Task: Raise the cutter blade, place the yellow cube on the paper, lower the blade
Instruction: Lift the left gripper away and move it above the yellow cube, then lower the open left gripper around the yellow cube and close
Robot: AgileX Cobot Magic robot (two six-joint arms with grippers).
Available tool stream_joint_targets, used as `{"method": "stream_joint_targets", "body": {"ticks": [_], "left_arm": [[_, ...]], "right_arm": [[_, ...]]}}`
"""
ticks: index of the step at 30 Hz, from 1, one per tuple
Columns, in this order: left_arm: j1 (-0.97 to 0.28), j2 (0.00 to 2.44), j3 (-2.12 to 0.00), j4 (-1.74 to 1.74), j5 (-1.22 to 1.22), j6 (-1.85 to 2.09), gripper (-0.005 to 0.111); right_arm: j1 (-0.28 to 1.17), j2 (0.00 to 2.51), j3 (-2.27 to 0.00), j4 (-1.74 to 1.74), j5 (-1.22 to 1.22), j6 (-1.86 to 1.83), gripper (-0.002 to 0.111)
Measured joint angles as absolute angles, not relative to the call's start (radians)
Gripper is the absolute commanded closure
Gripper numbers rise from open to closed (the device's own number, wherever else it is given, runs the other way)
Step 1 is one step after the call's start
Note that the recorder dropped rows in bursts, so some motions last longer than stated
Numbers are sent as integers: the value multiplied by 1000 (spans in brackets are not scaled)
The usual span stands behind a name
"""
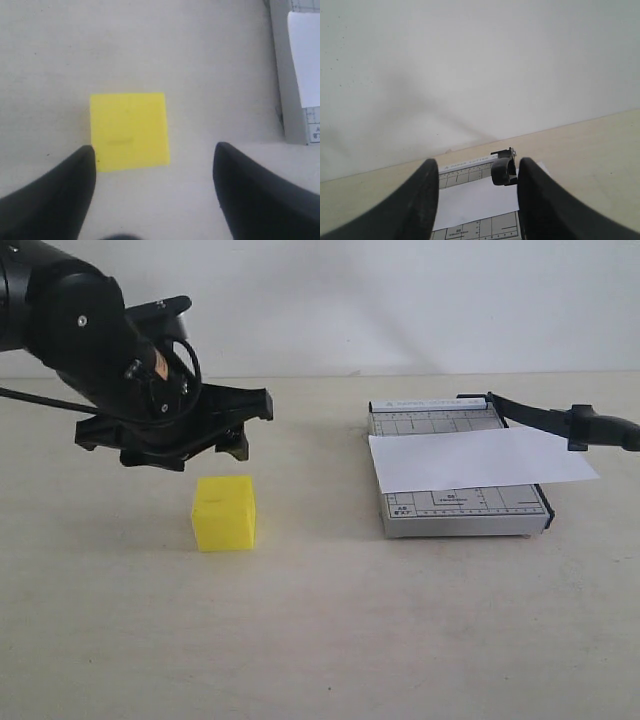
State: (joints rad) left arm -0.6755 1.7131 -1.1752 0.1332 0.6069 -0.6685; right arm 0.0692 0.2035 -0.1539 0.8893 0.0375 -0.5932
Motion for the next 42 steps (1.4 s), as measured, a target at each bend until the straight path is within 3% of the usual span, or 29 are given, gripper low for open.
{"method": "stream_joint_targets", "body": {"ticks": [19,27,42], "left_arm": [[-674,1723,-1166,201,666,-662,37],[-674,1723,-1166,199,661,-661,17],[-674,1803,-1166,191,609,-672,17]], "right_arm": [[69,203,-154,889,37,-593,61],[69,203,-154,889,37,-593,61],[69,203,-154,889,37,-593,61]]}}
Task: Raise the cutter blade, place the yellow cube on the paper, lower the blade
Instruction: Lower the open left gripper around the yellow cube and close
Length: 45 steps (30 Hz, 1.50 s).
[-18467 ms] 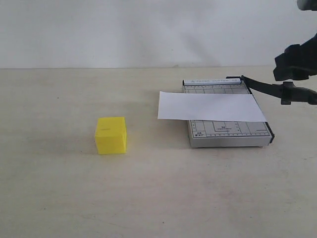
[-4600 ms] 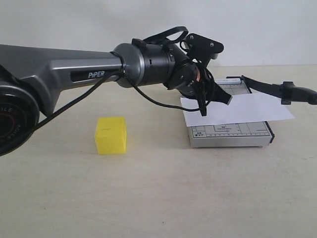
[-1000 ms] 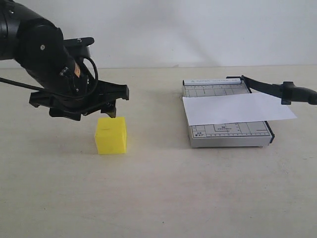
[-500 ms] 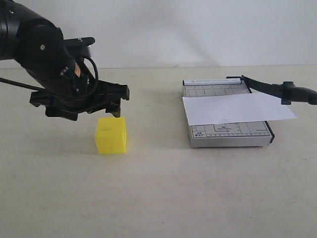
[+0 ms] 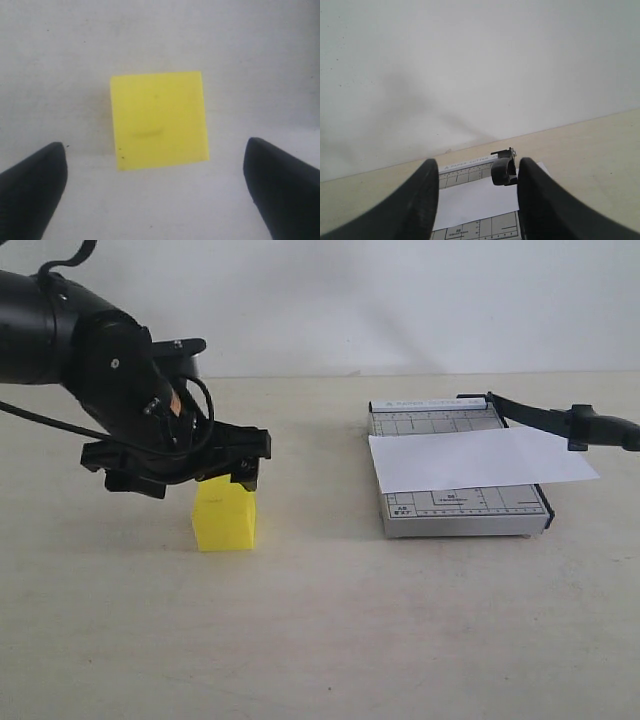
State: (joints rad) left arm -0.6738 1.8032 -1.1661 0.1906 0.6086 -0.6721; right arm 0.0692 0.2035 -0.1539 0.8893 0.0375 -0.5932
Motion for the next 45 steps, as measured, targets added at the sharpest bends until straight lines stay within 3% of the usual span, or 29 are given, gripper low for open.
{"method": "stream_joint_targets", "body": {"ticks": [45], "left_arm": [[-674,2009,-1288,216,604,-662,17]], "right_arm": [[69,203,-154,889,37,-593,61]]}}
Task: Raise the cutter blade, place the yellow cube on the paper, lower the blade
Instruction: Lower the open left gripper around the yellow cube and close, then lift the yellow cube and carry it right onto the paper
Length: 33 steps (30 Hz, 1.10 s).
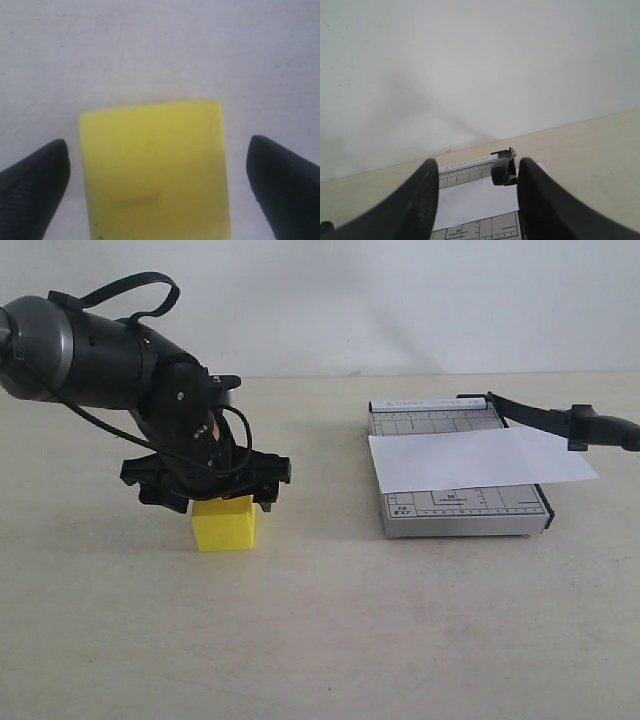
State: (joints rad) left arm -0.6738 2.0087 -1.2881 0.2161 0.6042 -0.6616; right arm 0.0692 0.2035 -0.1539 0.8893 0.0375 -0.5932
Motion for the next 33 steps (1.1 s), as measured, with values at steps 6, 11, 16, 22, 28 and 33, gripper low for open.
{"method": "stream_joint_targets", "body": {"ticks": [6,11,16,22,28,33], "left_arm": [[-674,2029,-1311,216,603,-662,24],[-674,2037,-1312,222,612,-662,44],[-674,2043,-1313,235,634,-662,62],[-674,2043,-1342,237,718,-640,102],[-674,2034,-1451,224,783,-525,102],[-676,2012,-1594,133,772,-389,102]], "right_arm": [[69,203,-154,889,37,-593,61],[69,203,-154,889,37,-593,61],[69,203,-154,889,37,-593,61],[69,203,-154,889,37,-593,61],[69,203,-154,889,37,-593,61],[69,203,-154,889,37,-593,61]]}}
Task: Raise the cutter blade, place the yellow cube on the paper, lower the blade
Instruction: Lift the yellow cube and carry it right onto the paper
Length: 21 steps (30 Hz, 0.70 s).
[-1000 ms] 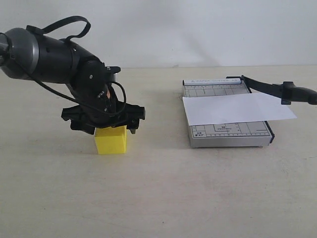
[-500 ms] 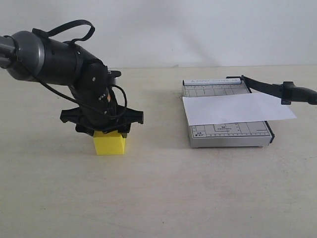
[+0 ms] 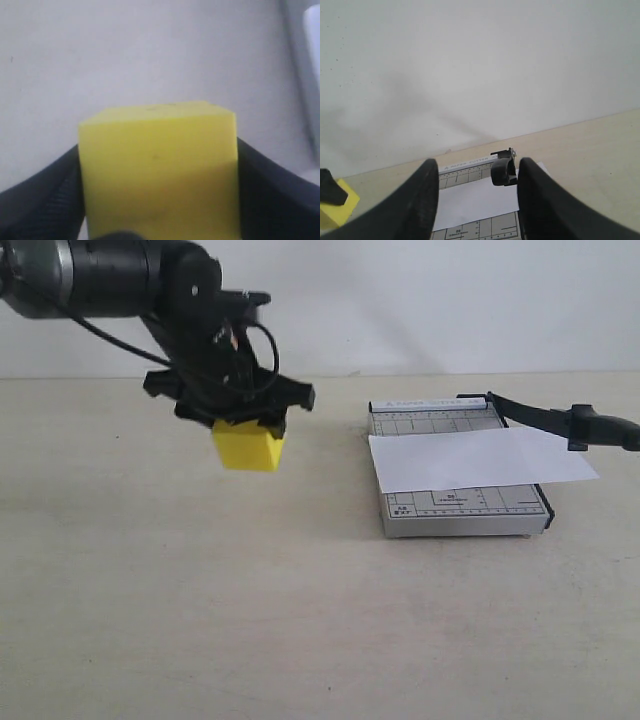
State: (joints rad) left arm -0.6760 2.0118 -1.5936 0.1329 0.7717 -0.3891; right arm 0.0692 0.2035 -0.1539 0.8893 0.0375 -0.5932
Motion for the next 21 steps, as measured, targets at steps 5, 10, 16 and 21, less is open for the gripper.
{"method": "stream_joint_targets", "body": {"ticks": [5,10,16,21], "left_arm": [[-755,2069,-1777,76,757,-247,102],[-817,2196,-1932,22,748,-194,102],[-827,2300,-2074,-111,722,-66,102],[-836,2323,-2089,-115,724,-59,102]], "right_arm": [[69,203,-154,889,36,-593,61],[69,203,-154,889,36,-593,61],[69,203,-154,889,36,-593,61],[69,203,-154,889,36,-593,61]]}}
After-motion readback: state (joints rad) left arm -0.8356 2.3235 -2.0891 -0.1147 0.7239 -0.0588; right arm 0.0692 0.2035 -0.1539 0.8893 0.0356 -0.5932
